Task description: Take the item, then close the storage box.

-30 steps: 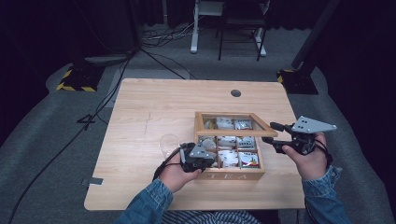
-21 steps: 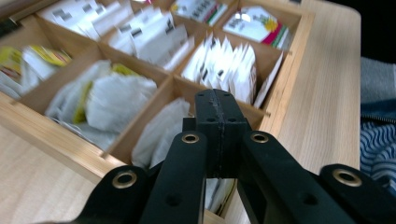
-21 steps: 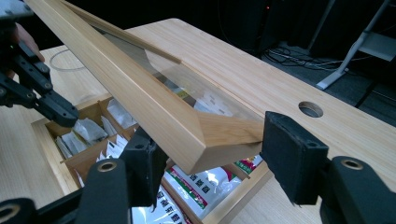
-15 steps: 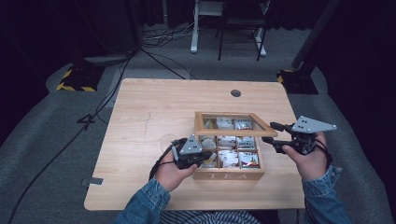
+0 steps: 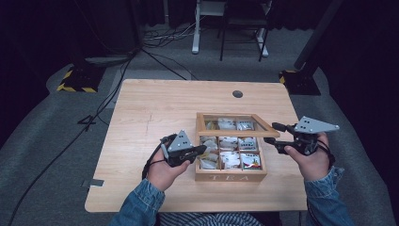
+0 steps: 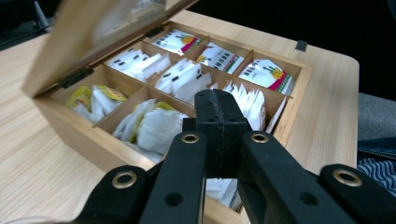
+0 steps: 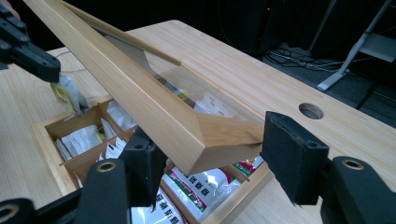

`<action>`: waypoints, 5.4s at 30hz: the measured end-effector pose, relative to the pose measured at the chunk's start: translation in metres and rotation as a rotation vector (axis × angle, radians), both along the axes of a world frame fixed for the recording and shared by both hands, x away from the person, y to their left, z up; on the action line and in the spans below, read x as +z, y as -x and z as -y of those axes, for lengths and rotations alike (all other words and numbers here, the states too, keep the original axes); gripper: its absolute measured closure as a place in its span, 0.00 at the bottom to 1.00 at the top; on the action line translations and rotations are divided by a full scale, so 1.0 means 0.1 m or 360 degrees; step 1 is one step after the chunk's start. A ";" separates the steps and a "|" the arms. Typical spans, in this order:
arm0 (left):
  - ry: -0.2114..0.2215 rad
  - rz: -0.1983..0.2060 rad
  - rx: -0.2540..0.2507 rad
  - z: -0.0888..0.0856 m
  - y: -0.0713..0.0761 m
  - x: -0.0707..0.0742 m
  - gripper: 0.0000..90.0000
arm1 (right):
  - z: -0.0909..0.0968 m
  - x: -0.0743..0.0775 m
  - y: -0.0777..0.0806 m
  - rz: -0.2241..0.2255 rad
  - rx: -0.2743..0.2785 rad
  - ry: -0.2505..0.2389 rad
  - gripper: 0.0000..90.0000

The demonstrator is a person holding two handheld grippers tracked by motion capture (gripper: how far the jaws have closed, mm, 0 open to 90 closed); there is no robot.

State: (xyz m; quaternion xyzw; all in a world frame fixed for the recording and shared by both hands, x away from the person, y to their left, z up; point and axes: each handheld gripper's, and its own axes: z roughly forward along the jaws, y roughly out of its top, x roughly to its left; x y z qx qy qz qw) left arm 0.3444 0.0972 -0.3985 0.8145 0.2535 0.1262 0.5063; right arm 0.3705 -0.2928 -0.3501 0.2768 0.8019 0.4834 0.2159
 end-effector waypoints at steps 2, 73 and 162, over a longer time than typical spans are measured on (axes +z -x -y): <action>0.0013 0.0008 0.0015 -0.04 0.00 0.03 1.00 | 0.00 0.00 0.00 0.0001 0.0002 -0.0001 0.46; -0.0122 -0.0247 0.0447 -0.72 -0.25 -0.16 1.00 | -0.01 -0.03 -0.03 -0.0016 -0.0003 0.0001 0.45; -0.0447 -0.0431 0.0920 -1.60 -0.60 -0.98 0.30 | 0.00 -0.02 0.04 -0.0113 -0.0024 0.0067 0.44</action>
